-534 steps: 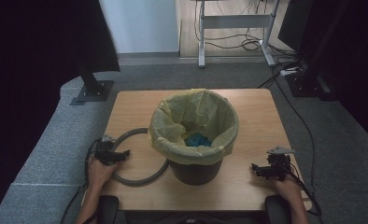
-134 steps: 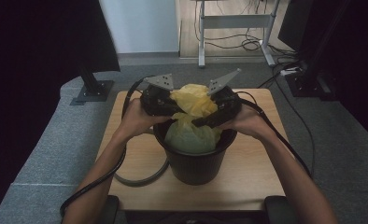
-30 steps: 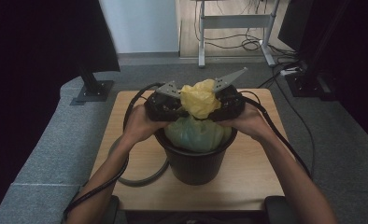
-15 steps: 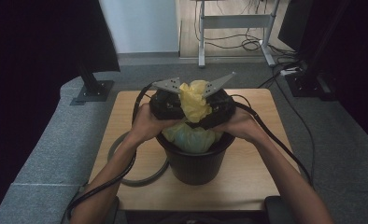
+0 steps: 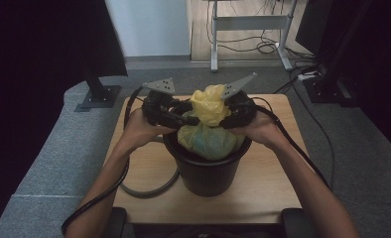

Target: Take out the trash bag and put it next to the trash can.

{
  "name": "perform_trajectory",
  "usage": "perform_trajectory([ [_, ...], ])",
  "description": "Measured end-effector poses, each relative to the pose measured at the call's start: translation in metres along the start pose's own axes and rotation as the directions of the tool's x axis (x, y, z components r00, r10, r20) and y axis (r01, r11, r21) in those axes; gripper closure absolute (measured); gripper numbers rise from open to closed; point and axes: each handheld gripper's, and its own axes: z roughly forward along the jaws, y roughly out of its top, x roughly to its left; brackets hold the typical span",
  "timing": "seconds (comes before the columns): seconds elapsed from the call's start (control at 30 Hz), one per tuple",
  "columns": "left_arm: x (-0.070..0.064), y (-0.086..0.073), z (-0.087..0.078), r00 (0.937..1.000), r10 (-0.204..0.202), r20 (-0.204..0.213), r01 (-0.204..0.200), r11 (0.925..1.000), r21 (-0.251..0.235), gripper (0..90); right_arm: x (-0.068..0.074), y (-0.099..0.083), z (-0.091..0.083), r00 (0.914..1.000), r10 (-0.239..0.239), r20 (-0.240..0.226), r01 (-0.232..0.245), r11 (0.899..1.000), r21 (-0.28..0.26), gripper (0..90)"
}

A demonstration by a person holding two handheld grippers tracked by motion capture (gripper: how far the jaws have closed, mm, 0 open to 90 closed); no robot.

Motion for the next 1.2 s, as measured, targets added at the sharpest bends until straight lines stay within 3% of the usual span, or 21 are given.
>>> perform_trajectory([
  [0.2, 0.002, -0.012, -0.011, 0.9987, -0.006, -0.050, 0.008, 0.9996, 0.029, 22.8, -0.002, 0.013, -0.014, 0.9996, 0.007, 0.027, -0.008, 0.999, 0.038, 77.0],
  [0.3, 0.002, -0.020, -0.018, 0.9974, 0.012, -0.071, -0.009, 0.9990, 0.045, 14.7, -0.003, 0.021, -0.020, 0.9991, 0.017, 0.039, -0.019, 0.998, 0.053, 76.9],
  [0.47, 0.006, -0.036, -0.034, 0.9920, -0.040, -0.120, 0.043, 0.9988, 0.025, 8.1, -0.006, 0.032, -0.030, 0.9977, 0.027, 0.063, -0.031, 0.997, 0.066, 76.7],
  [0.6, 0.010, -0.051, -0.045, 0.9825, -0.071, -0.172, 0.075, 0.9970, 0.020, 1.0, -0.009, 0.040, -0.039, 0.9957, 0.038, 0.084, -0.044, 0.997, 0.070, 76.6],
  [0.9, 0.016, -0.098, -0.054, 0.9646, -0.127, -0.231, 0.133, 0.9910, 0.012, 0.0, -0.011, 0.055, -0.056, 0.9890, 0.051, 0.139, -0.061, 0.996, 0.071, 76.6],
  [1.03, 0.017, -0.125, -0.049, 0.9512, -0.146, -0.272, 0.155, 0.9878, 0.013, 0.0, -0.011, 0.061, -0.066, 0.9844, 0.056, 0.166, -0.068, 0.996, 0.064, 76.6],
  [1.2, 0.020, -0.154, -0.038, 0.9297, -0.179, -0.322, 0.199, 0.9795, 0.030, 0.0, -0.013, 0.066, -0.079, 0.9756, 0.064, 0.210, -0.078, 0.995, 0.061, 76.6],
])
